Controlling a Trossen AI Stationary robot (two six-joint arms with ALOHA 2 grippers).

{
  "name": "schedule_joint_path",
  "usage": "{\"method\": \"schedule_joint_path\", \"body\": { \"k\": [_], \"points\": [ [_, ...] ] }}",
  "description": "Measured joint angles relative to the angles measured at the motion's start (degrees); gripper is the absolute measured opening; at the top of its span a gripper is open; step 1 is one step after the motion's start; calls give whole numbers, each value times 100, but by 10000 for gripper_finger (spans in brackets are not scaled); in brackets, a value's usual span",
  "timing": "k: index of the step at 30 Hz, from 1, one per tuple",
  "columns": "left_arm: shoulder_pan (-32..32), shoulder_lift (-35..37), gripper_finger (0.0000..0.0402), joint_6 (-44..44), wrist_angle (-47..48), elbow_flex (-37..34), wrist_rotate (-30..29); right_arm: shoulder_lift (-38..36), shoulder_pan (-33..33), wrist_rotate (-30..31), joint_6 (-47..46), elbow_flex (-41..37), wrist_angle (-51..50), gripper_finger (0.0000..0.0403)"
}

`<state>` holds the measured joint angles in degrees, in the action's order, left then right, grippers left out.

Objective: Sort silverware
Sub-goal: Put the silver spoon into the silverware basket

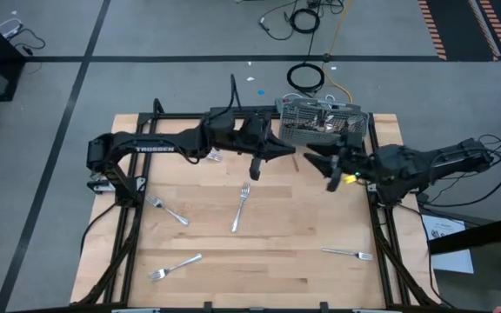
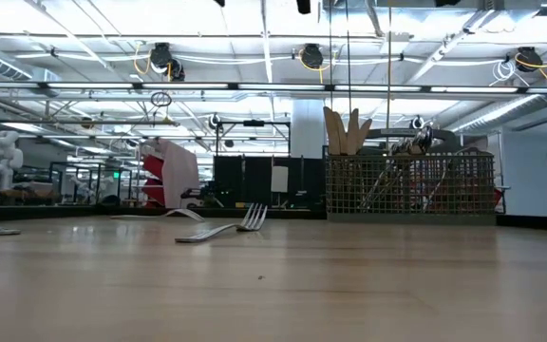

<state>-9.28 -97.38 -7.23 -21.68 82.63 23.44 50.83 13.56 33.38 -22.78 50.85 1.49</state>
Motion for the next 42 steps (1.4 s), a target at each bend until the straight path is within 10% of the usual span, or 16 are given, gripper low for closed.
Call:
{"method": "schedule_joint_path", "body": {
  "k": [11,42],
  "points": [
    [-307,-132,6,490,656,605,-723,-787,151,606,-188,0,-981,166],
    [-655,-4093,6,804,1184,5195,-1558,-1121,155,588,-527,2,-1916,164]
  ]
}}
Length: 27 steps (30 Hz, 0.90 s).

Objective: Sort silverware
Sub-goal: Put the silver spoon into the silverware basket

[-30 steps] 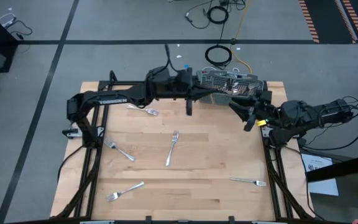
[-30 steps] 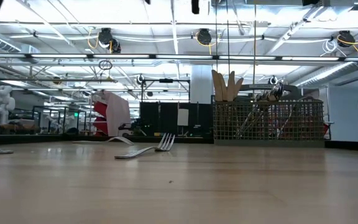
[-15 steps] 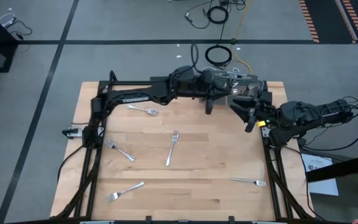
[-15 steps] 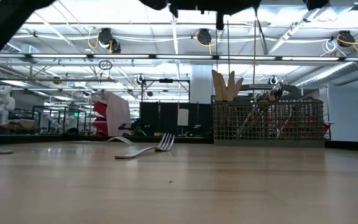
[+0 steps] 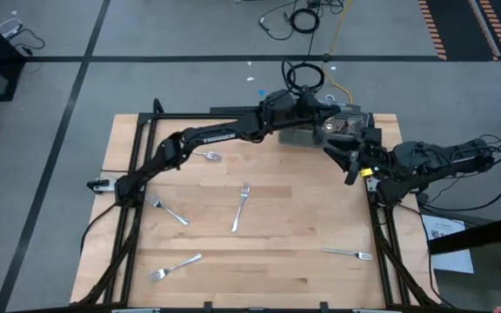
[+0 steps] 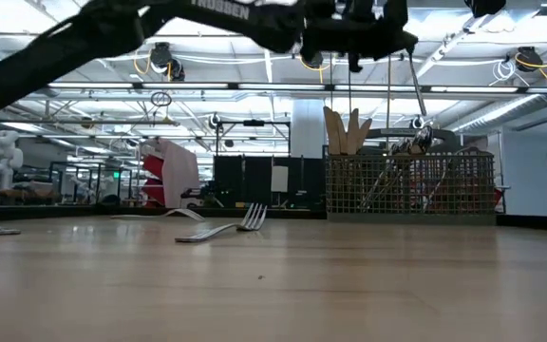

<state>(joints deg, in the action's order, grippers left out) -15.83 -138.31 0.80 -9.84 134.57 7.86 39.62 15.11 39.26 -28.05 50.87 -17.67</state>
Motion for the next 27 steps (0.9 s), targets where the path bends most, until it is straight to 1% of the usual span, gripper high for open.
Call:
{"method": "schedule_joint_path", "body": {
  "k": [4,8,15,27],
  "points": [
    [-108,-180,6,-139,-456,44,-224,-151,0,1,-41,0,-9,164],
    [-212,-258,6,-187,-801,64,-247,-273,0,159,-27,0,-24,164],
    [-258,-297,6,-195,-558,43,-234,-385,0,435,17,0,-46,164],
    [-270,-460,6,-186,-110,43,-118,-256,0,431,-173,0,-66,164]
  ]
}}
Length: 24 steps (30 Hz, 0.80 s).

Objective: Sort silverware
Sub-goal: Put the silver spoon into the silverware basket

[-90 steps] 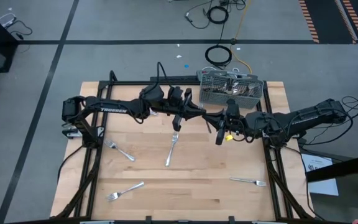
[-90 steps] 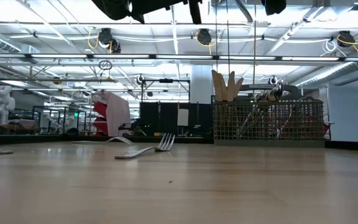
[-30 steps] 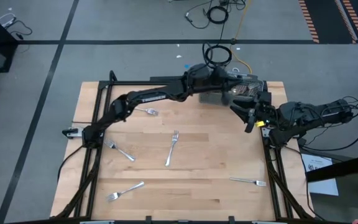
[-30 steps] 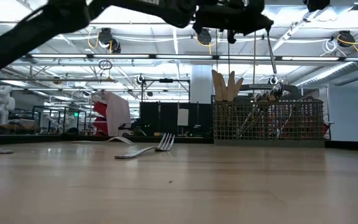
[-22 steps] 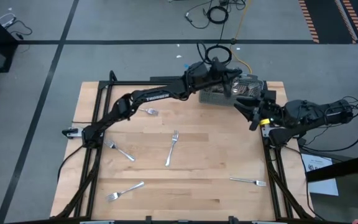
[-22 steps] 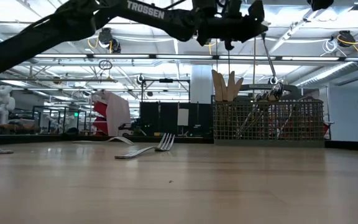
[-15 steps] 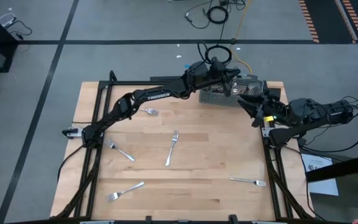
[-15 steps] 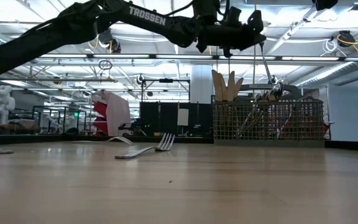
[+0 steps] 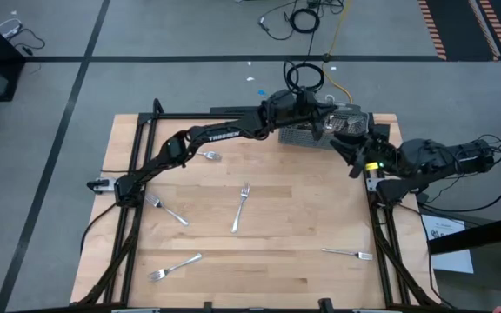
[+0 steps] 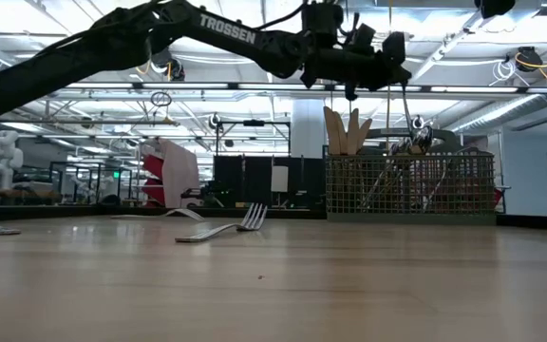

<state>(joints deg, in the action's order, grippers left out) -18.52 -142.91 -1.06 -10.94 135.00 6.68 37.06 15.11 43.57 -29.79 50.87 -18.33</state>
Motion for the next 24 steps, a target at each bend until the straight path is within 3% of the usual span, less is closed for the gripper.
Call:
{"method": "schedule_joint_path", "body": {
  "k": [24],
  "points": [
    [-15,-2,6,-2,425,0,20,68,0,-9,-89,-1,-42,164]
  ]
}}
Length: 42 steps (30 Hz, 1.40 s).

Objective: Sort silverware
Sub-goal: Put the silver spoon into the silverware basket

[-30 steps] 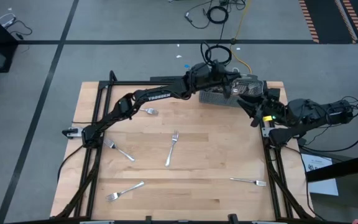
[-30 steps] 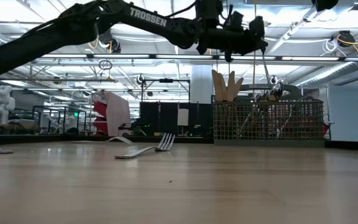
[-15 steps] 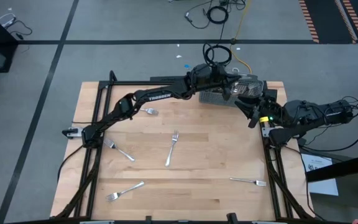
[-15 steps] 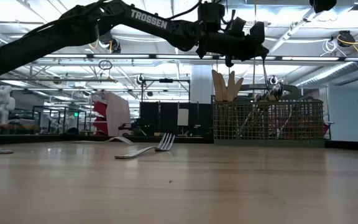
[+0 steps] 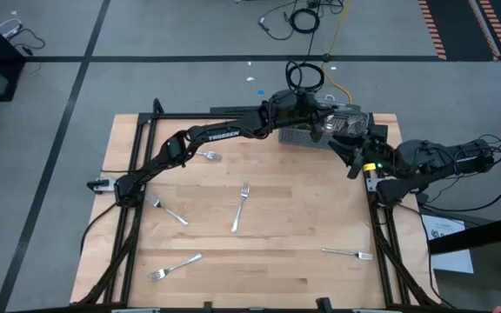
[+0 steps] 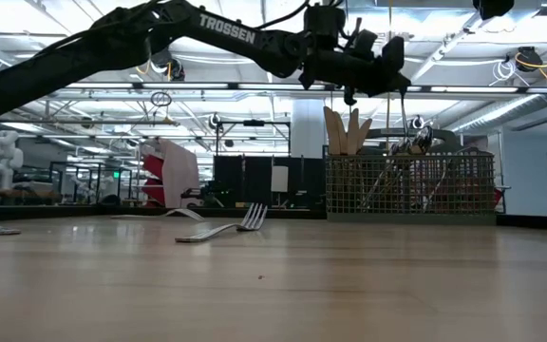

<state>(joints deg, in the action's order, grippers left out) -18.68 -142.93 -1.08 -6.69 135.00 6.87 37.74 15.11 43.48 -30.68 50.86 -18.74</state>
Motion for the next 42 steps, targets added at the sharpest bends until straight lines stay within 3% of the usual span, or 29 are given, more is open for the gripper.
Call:
{"method": "schedule_joint_path", "body": {
  "k": [13,18,21,24,27,32,42],
  "points": [
    [-11,0,6,45,-73,0,-1,197,0,-1,-18,0,2,164],
    [-54,0,6,50,-627,0,-2,238,0,27,-17,-1,15,164],
    [-92,0,6,15,-980,0,-2,244,0,543,-149,0,-52,164],
    [-125,2,6,-66,-760,0,17,226,-2,1220,-134,1,-257,164],
    [-155,2,6,-502,-234,0,396,225,-4,1594,95,1,-619,164],
    [-222,192,6,-909,256,0,1496,297,-4,1472,218,0,-1255,164],
    [-177,1029,6,-6,493,6,1410,357,-247,1686,821,0,-1457,164]
  ]
}}
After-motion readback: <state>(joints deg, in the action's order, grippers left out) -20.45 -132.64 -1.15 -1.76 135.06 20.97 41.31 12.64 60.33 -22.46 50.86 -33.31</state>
